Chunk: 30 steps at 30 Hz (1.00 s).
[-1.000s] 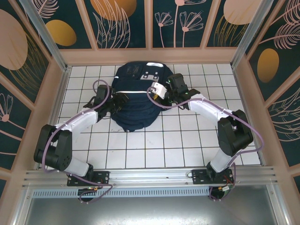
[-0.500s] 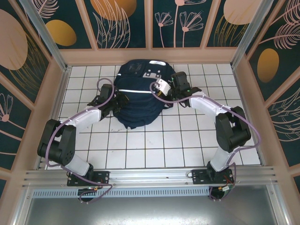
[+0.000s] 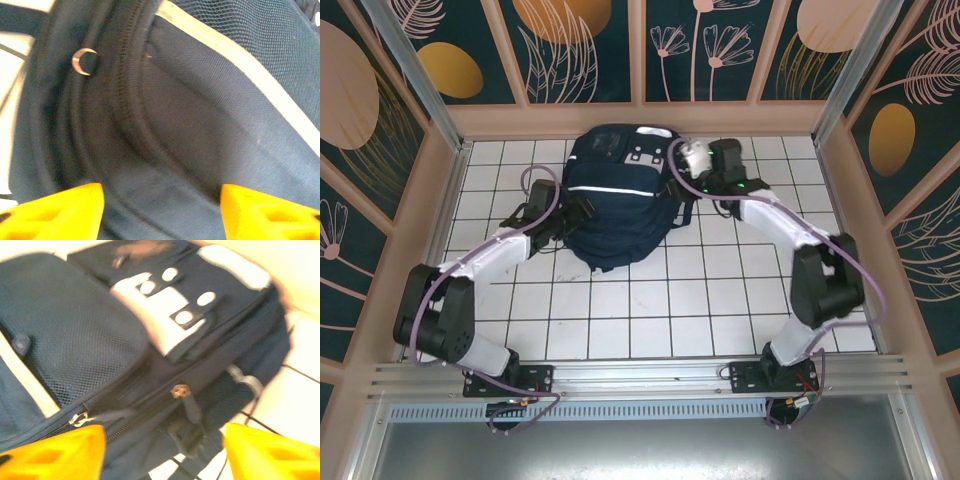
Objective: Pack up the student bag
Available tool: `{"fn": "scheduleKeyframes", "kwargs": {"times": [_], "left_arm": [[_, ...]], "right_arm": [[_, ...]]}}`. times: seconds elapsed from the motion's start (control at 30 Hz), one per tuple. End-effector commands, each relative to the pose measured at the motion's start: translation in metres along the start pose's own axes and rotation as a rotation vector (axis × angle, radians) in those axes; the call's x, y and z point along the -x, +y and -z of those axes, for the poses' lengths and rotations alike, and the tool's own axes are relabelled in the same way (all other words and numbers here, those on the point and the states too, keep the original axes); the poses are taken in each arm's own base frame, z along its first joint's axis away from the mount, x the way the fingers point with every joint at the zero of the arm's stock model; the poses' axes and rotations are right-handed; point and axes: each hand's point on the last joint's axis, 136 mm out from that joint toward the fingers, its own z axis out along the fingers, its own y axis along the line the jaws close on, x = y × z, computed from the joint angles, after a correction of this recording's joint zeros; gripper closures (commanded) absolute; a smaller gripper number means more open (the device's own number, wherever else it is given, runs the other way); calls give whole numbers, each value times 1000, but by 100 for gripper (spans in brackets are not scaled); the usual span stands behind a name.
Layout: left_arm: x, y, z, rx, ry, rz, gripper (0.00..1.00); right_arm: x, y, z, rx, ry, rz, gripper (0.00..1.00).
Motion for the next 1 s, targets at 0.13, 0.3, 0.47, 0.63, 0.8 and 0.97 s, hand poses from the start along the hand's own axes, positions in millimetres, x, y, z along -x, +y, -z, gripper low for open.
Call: {"fn": "scheduleKeyframes", "kwargs": {"times": [0.13,0.3,0.47,0.63,0.8,0.97], "left_arm": [[76,52,82,319,-391,-39,13],[109,99,141,419,-759,11,6],[110,132,162,522,-904,-31,2],[108,145,142,621,-871,-184,1],[104,141,127,545,-888,-308,1],[96,131,128,375,-985,-420,1]], "right_arm": [[18,-64,118,-361,-312,-270,13],[-29,-108,174,-689,-396,-332,1],[-75,-132,183,-832,-429,-373,1],[-119,-140,171,-902,-386,-340,1],[-144,-143,156,-887,-359,-357,1],[-146,-135,147,-799,-442,-348,1]]}}
